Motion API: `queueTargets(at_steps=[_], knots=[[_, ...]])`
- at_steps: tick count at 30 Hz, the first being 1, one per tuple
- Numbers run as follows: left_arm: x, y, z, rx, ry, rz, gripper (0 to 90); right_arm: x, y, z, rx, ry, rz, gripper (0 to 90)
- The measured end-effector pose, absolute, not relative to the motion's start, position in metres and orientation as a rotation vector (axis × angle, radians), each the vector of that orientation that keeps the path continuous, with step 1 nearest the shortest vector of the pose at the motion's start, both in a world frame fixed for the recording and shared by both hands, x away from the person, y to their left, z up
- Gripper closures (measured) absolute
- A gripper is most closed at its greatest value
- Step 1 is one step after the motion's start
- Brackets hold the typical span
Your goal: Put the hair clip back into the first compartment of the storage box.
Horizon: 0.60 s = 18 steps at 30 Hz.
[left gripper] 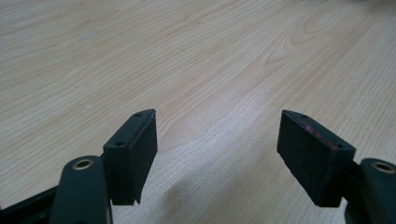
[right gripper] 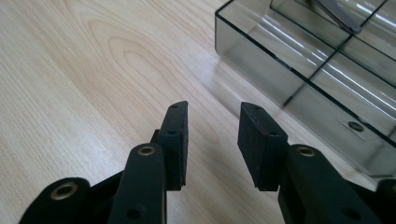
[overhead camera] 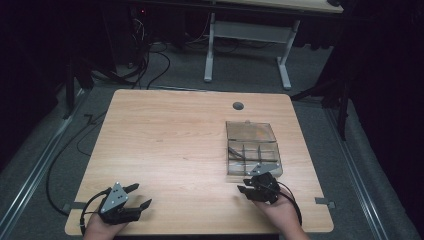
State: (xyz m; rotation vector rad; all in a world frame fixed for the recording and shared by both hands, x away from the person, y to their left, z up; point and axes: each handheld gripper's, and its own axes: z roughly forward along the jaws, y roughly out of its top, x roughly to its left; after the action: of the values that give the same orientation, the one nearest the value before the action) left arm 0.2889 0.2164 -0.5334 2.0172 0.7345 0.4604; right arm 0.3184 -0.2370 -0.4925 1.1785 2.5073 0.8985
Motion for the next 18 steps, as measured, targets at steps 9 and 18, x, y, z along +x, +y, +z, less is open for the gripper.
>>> queueTargets(at_steps=[9, 18], knots=[[0.288, 0.216, -0.533, 2.007, 0.734, 0.473, 29.1, 0.308, -0.241, -0.513, 1.150, 2.377, 1.055, 58.4], [0.288, 0.215, -0.533, 2.012, 0.747, 0.480, 29.1, 0.305, -0.255, -0.526, 1.221, 2.282, 1.190, 56.3]])
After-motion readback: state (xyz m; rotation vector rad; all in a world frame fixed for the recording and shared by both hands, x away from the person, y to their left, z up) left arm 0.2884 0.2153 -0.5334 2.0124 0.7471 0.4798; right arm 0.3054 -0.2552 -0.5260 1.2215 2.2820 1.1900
